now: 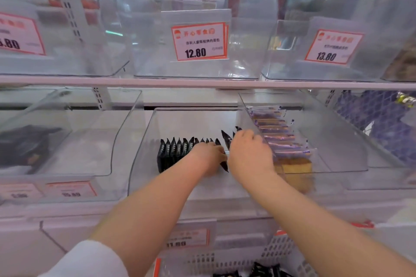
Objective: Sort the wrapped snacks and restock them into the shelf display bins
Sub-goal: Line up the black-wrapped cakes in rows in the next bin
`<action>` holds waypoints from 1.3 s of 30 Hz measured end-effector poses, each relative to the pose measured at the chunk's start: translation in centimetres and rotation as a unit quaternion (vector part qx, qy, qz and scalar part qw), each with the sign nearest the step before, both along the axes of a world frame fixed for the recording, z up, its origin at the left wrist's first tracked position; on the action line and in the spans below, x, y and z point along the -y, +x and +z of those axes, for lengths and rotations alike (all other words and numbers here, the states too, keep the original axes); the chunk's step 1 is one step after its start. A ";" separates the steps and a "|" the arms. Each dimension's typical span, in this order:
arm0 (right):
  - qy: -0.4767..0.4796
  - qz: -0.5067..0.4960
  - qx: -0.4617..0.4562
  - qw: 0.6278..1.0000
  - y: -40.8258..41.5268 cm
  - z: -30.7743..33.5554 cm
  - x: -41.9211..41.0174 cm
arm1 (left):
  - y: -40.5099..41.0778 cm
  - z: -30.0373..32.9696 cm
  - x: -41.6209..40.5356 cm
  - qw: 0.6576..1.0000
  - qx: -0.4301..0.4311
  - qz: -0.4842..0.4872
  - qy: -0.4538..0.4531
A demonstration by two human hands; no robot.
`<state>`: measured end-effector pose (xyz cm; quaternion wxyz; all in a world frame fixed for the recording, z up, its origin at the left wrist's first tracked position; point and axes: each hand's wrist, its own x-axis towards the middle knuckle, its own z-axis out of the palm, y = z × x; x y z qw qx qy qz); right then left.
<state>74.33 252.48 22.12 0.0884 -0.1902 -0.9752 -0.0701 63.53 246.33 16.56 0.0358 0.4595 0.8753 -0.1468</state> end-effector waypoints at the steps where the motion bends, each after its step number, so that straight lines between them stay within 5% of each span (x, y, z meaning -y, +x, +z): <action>1: 0.009 -0.009 0.023 1.000 -1.0 -0.7 -0.1 | 0.1 0.1 0.2 1.000 0.011 0.000 0.006; 7: 0.049 -0.018 0.093 0.994 -4.9 -3.6 -0.7 | -0.3 1.0 1.3 0.992 0.093 -0.019 0.080; 12: 0.078 0.005 0.161 0.984 -5.0 -5.3 -1.3 | -1.0 0.4 1.6 0.970 0.130 0.067 0.195; 20: 0.136 0.050 0.192 0.971 -5.4 -5.3 -1.9 | -1.5 -0.3 1.5 0.959 0.125 0.118 0.227; 25: 0.089 0.062 0.136 0.985 -6.6 -4.4 -2.5 | -1.8 -0.5 1.4 0.954 0.125 0.125 0.241; 32: -0.006 0.055 0.215 0.975 -7.5 -3.9 -2.6 | -1.7 -0.8 0.6 0.952 0.054 0.165 0.253; 39: 0.083 0.076 0.153 0.982 -7.1 -5.2 -2.3 | -2.1 -0.5 1.5 0.953 0.102 0.152 0.242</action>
